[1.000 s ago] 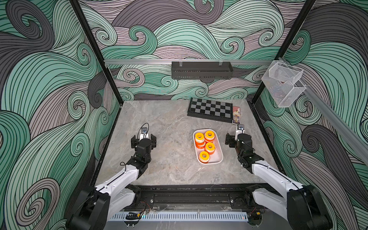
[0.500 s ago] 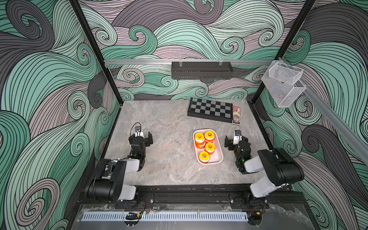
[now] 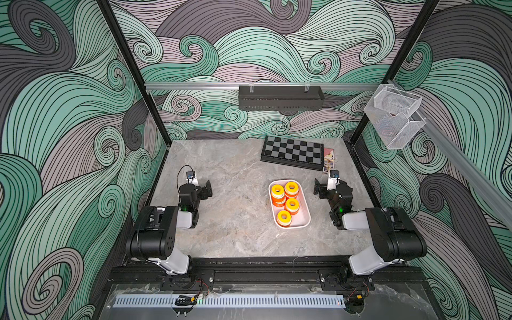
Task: Put the sealing tape into the storage box
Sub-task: Reset both arms
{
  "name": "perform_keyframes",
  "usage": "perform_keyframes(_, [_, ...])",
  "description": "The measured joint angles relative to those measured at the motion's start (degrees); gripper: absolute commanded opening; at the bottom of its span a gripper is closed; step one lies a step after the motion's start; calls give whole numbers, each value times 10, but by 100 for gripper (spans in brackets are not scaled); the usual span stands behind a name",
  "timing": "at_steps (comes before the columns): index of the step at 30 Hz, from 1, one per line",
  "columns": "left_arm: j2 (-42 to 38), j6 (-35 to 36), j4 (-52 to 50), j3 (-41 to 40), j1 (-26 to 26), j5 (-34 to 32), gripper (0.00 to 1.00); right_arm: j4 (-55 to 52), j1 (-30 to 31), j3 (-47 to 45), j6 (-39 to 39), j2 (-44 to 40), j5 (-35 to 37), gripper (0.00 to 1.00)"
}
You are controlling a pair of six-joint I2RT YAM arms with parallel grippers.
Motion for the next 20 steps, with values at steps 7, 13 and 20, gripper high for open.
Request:
perform_keyframes(7, [0, 3, -6, 1, 0, 13, 99, -9, 0, 0, 0, 0, -2, 99])
perform_keyframes(13, [0, 4, -5, 1, 0, 13, 99, -11, 0, 0, 0, 0, -3, 99])
perform_keyframes(20, [0, 4, -5, 1, 0, 13, 99, -18, 1, 0, 0, 0, -6, 99])
